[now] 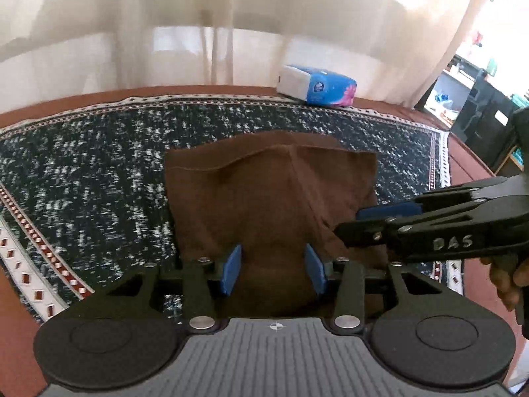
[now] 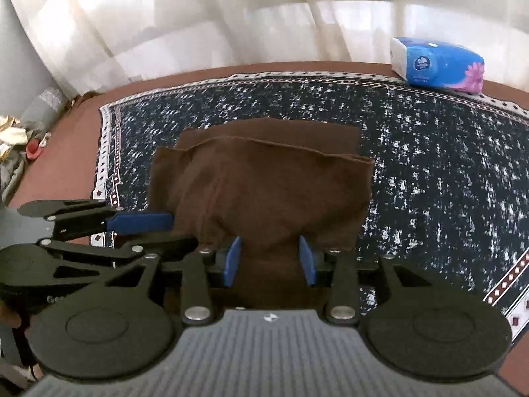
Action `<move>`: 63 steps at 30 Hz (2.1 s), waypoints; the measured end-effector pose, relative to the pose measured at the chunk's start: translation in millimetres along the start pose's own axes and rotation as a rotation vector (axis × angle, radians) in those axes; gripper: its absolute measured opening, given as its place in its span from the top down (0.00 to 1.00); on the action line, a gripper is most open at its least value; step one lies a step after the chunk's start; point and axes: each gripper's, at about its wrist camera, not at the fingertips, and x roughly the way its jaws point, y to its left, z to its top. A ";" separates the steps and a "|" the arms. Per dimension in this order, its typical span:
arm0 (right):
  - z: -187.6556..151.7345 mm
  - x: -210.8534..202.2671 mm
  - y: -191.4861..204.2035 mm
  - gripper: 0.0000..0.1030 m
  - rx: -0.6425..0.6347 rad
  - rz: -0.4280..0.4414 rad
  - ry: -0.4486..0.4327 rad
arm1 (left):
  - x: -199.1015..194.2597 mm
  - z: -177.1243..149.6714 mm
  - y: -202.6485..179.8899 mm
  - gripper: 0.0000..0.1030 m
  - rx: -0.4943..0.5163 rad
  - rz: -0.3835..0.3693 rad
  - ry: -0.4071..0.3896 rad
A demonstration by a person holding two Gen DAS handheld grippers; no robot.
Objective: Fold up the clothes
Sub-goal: 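Lay the folded bundle down and regrasp its edge with both grippers, then lift the folded shirt bundle with both grippers and carry it onto the bed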
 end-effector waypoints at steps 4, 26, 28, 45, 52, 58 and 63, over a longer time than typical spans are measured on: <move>-4.3 -20.0 0.3 0.58 0.034 -0.010 -0.015 | -21.5 -8.3 -2.1 0.42 -0.036 -0.007 -0.005; 13.2 -27.6 -0.9 0.49 -0.001 -0.037 -0.147 | -15.2 31.9 5.5 0.42 -0.019 0.042 -0.128; 29.5 -11.5 -7.3 0.48 0.017 -0.036 -0.137 | 3.8 39.7 12.6 0.42 -0.026 0.070 -0.106; 35.4 -7.1 -62.4 0.20 0.163 0.098 0.000 | -2.8 40.1 74.6 0.28 -0.357 -0.092 0.035; 21.5 6.5 -89.1 0.23 0.376 0.203 0.060 | 13.1 26.2 96.6 0.28 -0.485 -0.113 0.092; 22.5 33.0 -87.0 0.25 0.403 0.263 0.115 | 27.5 29.8 97.0 0.29 -0.472 -0.192 0.132; 24.3 40.2 -86.6 0.25 0.434 0.286 0.093 | 35.2 32.1 98.5 0.28 -0.470 -0.240 0.155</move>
